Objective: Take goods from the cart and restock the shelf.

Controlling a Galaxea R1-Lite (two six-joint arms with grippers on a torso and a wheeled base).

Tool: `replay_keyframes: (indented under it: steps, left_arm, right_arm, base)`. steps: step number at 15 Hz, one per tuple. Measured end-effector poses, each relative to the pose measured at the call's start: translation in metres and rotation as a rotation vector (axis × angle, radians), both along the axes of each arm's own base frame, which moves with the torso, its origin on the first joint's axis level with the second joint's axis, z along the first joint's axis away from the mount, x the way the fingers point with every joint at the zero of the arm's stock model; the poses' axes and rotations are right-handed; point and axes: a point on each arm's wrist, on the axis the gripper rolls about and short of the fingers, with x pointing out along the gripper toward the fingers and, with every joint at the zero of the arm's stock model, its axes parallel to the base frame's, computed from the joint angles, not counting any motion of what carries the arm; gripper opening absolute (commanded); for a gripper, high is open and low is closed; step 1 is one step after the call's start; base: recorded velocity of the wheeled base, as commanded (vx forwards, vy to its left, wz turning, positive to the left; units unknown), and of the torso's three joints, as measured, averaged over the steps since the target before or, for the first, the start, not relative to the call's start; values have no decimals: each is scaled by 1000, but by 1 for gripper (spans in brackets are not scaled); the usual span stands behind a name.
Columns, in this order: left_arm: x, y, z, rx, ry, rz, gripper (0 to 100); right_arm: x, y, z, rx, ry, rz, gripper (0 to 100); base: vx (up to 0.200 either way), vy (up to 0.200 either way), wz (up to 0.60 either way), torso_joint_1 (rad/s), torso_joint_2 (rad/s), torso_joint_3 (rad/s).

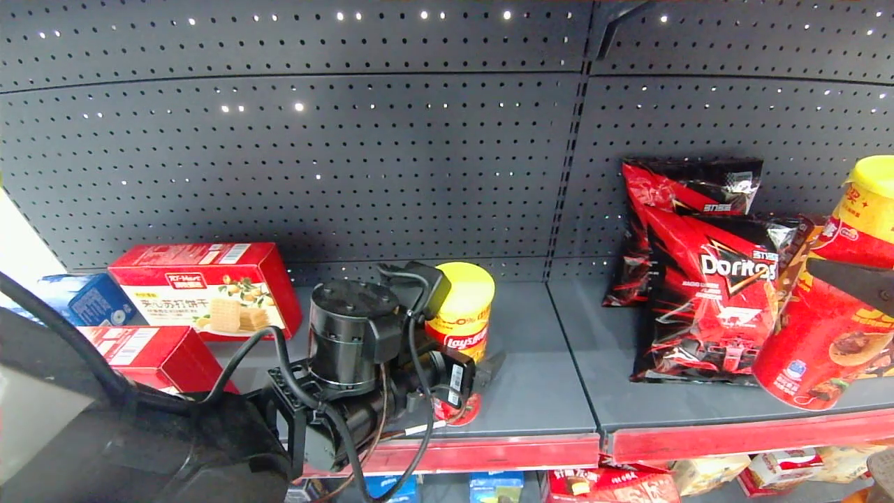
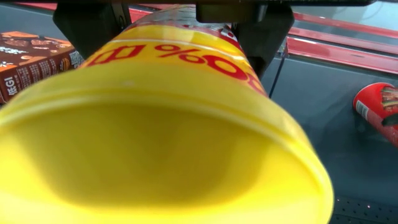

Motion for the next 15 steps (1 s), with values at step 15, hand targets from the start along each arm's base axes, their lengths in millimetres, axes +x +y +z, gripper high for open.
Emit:
replay_keyframes:
  steps: [15]
  left_arm:
    - [-55, 54, 17, -5, -11, 12, 100]
  right_arm:
    - [20, 16, -5, 85, -10, 29, 0]
  base:
    - [0, 0, 0, 0, 0, 0]
